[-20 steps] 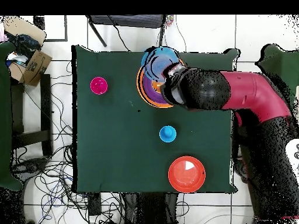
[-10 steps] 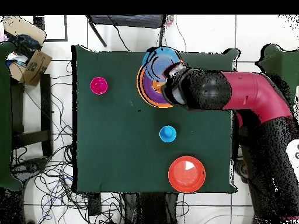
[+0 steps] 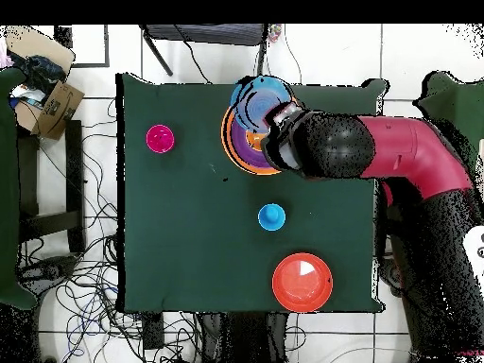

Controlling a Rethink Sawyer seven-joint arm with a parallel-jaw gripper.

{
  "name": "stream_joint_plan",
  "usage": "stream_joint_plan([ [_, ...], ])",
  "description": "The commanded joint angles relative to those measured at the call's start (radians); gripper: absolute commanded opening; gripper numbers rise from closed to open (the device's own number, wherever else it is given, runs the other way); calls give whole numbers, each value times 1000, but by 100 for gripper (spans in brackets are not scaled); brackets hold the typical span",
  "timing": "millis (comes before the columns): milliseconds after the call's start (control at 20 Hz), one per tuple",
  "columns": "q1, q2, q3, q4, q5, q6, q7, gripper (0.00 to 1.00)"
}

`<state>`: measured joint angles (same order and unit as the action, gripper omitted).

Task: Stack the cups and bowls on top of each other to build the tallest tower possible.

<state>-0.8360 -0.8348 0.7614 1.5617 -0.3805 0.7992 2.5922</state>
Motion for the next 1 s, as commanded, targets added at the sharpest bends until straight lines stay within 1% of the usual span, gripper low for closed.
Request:
stream_joint_plan([
  [50, 18, 30, -45, 36, -61, -25, -135, 0],
  [550, 24, 21, -44, 75, -79, -68, -125, 0],
  [1000, 26, 20, -50, 78, -93, -77, -132, 0],
])
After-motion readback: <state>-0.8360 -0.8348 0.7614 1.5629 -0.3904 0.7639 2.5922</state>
